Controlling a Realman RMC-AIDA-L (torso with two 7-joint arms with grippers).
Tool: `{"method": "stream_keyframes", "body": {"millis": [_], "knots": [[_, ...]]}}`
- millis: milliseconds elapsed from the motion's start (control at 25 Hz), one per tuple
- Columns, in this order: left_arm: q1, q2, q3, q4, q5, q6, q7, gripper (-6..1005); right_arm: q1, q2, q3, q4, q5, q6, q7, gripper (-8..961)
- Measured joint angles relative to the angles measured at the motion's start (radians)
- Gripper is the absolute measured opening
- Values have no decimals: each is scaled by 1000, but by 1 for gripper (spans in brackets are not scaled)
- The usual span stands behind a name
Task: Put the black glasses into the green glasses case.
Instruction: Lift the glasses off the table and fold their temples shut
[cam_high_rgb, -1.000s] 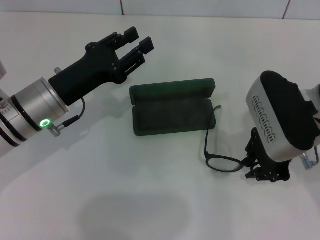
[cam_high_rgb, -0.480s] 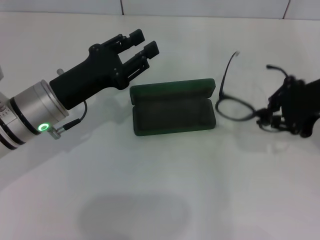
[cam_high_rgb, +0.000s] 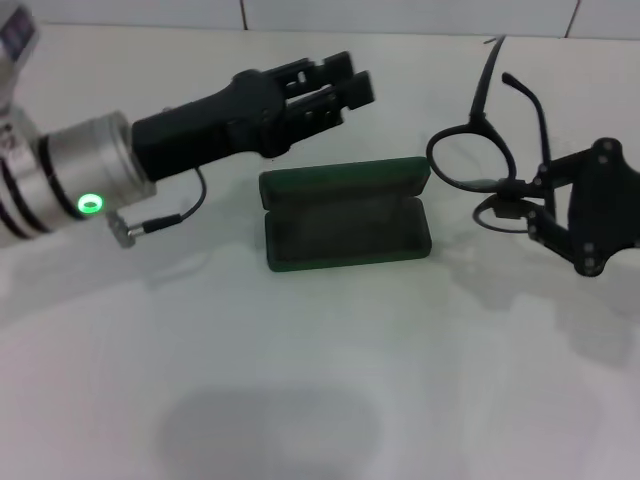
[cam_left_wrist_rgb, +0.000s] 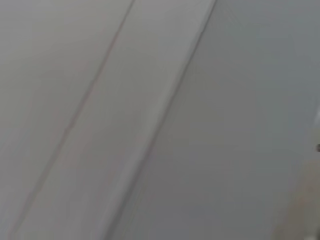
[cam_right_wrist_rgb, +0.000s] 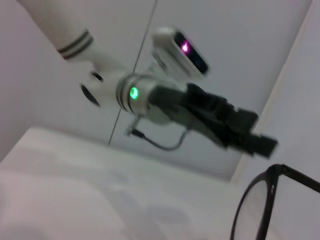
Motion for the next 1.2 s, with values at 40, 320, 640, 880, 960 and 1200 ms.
{"method": "stream_keyframes", "body": {"millis": [40,320,640,880,960,1200], "knots": [[-21,6,0,1,17,1,-40,503,1,1,-3,41,29,-2,-54,99],[-162,27,-3,5,156,3,-195,503,22,5,-62,179,64,-2,-295,100],[-220,34,1,17,247,8,-279,503,18,8,-114,183,68,1,-376,100],[-229,13,2,66,379,28,-337,503,21,8,-115,184,69,1,-384,99],[-236,9,3,68,399,39,-348,503,22,8,-121,184,69,1,-388,99],[-241,8,-7,68,403,45,-365,503,22,8,-138,184,71,1,-403,99]]}}
